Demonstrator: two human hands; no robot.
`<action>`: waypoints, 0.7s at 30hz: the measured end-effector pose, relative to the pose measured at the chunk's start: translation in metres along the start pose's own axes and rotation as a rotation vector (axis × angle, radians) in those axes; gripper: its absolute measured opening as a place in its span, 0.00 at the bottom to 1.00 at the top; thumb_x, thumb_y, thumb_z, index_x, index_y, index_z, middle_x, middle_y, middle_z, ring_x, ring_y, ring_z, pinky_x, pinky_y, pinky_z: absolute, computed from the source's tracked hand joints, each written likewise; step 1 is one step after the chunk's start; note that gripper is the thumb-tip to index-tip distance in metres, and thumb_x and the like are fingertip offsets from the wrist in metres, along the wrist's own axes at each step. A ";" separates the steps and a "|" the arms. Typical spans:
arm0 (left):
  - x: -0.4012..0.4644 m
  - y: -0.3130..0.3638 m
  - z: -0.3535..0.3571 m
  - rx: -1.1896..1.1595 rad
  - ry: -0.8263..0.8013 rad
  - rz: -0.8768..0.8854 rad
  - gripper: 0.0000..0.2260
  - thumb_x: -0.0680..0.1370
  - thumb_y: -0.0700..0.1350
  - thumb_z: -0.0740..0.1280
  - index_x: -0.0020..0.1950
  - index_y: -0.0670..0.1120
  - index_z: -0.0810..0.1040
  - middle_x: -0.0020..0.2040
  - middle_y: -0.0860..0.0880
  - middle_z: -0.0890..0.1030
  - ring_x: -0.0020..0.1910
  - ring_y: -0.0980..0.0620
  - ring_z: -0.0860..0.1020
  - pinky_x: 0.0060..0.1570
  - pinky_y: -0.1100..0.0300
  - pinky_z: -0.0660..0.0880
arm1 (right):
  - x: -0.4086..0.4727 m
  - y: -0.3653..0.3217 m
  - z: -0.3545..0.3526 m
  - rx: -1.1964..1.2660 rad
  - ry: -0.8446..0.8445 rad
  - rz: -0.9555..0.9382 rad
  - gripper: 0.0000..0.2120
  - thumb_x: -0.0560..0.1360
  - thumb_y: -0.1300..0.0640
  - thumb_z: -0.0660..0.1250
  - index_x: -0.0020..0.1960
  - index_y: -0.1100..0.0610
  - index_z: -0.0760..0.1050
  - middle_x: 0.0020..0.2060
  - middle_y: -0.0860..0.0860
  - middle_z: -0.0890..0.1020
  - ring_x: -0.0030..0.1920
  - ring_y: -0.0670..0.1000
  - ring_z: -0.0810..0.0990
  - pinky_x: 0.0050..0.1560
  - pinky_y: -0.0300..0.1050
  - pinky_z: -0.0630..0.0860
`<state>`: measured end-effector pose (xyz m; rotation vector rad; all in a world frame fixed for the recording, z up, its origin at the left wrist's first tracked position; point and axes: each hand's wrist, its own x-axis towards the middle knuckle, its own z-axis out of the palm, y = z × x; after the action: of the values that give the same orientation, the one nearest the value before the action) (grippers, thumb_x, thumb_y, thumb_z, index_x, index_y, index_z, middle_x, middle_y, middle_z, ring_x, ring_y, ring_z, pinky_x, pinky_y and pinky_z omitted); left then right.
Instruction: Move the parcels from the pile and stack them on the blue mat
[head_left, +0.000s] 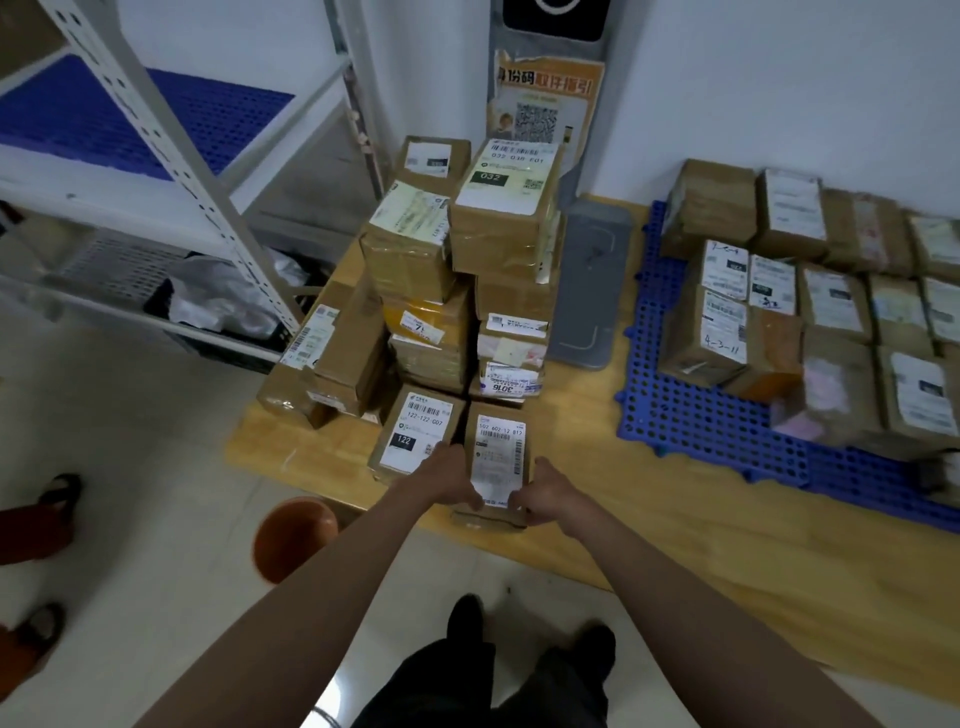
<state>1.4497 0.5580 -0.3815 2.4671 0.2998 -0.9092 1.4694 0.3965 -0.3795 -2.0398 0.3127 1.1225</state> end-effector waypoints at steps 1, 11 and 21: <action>-0.001 0.001 0.000 0.003 -0.010 0.003 0.35 0.67 0.48 0.79 0.68 0.42 0.68 0.65 0.44 0.72 0.64 0.46 0.71 0.61 0.54 0.73 | -0.001 0.001 -0.002 -0.012 -0.005 -0.009 0.22 0.72 0.66 0.69 0.63 0.58 0.66 0.62 0.57 0.75 0.58 0.57 0.78 0.49 0.50 0.82; -0.015 0.066 -0.012 -0.012 -0.143 0.048 0.35 0.66 0.41 0.80 0.69 0.41 0.69 0.62 0.45 0.77 0.53 0.49 0.80 0.43 0.57 0.82 | -0.035 0.032 -0.057 0.107 -0.089 -0.036 0.21 0.67 0.72 0.72 0.50 0.52 0.69 0.46 0.54 0.80 0.47 0.57 0.83 0.48 0.54 0.83; -0.024 0.199 0.000 0.121 -0.114 0.177 0.42 0.66 0.45 0.80 0.72 0.41 0.58 0.66 0.44 0.71 0.58 0.48 0.75 0.44 0.59 0.81 | -0.082 0.087 -0.171 0.174 -0.023 -0.107 0.31 0.69 0.72 0.71 0.66 0.53 0.65 0.54 0.55 0.79 0.51 0.57 0.82 0.50 0.53 0.82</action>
<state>1.5038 0.3864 -0.2925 2.4912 -0.0128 -1.0130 1.4794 0.2019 -0.3051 -1.8673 0.2767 1.0160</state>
